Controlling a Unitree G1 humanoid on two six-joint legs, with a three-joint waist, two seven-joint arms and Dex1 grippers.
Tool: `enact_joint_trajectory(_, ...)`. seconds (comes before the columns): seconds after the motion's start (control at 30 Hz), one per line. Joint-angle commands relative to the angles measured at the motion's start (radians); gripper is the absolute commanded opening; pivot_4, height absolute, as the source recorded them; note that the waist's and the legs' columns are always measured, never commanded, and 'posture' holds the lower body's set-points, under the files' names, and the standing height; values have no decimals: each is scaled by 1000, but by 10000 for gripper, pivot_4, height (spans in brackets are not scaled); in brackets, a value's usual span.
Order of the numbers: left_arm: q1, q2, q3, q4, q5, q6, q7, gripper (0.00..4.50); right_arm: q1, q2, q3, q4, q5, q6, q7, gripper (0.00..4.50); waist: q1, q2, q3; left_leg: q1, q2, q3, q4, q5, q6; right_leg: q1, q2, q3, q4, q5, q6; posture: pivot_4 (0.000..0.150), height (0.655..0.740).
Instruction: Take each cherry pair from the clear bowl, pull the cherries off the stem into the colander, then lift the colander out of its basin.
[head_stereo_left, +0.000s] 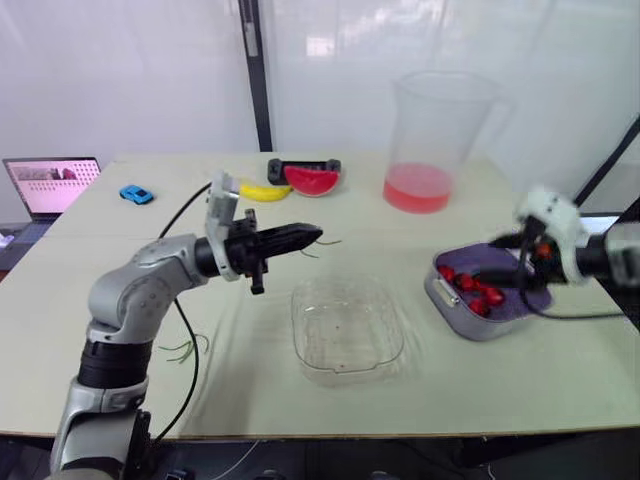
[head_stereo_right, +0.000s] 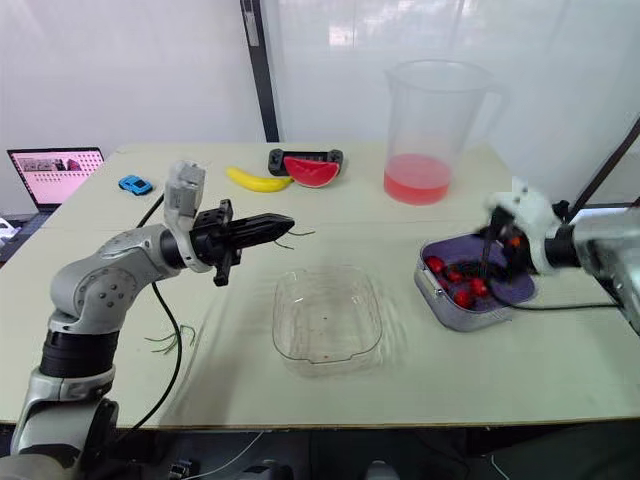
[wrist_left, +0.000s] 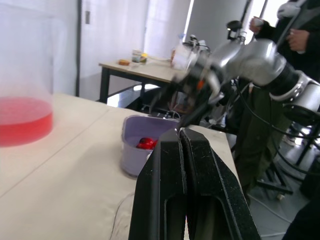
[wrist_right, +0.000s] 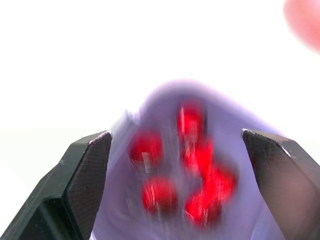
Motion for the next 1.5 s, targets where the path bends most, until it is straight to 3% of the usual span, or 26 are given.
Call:
enact_joint_trajectory(0.03, 23, 43, 63, -42, -25, 6, 14, 0, -67, 46, -135, -78, 228, 116, 55, 44417, 4, -1, 0, 0, 0, 0, 0, 0, 0, 0, 0, 0, 0, 0, 0, 1500, 7400)
enact_joint_trajectory(0.2, 140, 121, 122, -51, -25, 11, 6, 0, -146, 144, -194, -150, 451, 209, 32, 44417, 6, -1, 0, 0, 0, -1, 1, 0, 0, 2, -1, -1, -1, 0, 0, 1500, 7400)
enact_joint_trajectory(0.3, 272, 184, 174, -64, -20, 31, 9, 0, -170, 179, -173, -177, 509, 227, 6, 44417, 4, -1, 0, 0, 1, -1, 1, 0, 1, 2, -1, -1, -2, 0, 0, 1500, 7400)
enact_joint_trajectory(0.43, 494, 265, 209, -45, 67, 20, 34, 0, -167, 204, -131, -211, 530, 227, -20, 44417, 1, 0, 0, 0, 1, 0, -1, 0, 1, 0, -1, 0, -2, 0, 0, 1500, 7400)
enact_joint_trajectory(0.73, 670, 278, 247, 141, 163, -16, 75, 0, -173, 224, -58, -195, 513, 192, -29, 44417, 6, 0, 0, 0, 1, 0, -1, -1, 1, 1, -2, 0, -2, 0, 0, 1500, 7400)
enact_joint_trajectory(0.83, 662, 270, 261, 163, 163, -25, 78, 9376, -173, 223, -48, -194, 512, 186, -29, 45000, 5, 0, 0, 0, 2, 0, -1, -1, 1, 0, -2, 0, -2, 0, 0, 1500, 7400)
enact_joint_trajectory(1.07, 649, 280, 320, 146, 112, 5, 61, 44578, -161, 212, -40, -203, 513, 179, -22, 45000, 6, -1, 0, 0, 2, 0, -1, -1, 1, 0, -3, 0, -2, 0, 0, 1500, 7400)
enact_joint_trajectory(1.33, 566, 349, 409, 94, 18, 66, 34, 44578, -144, 207, -30, -202, 504, 164, -9, 45000, 5, -1, 0, 0, 2, 0, -1, -1, 1, 0, -3, 0, -2, 0, 0, 1500, 7400)
enact_joint_trajectory(1.5, 451, 419, 383, 27, -14, 23, -67, 44578, -126, 179, -33, -196, 480, 164, -16, 45000, 8, -1, 0, 0, 1, 1, -1, -1, 1, 0, -3, 0, -2, 0, 0, 1500, 7400)
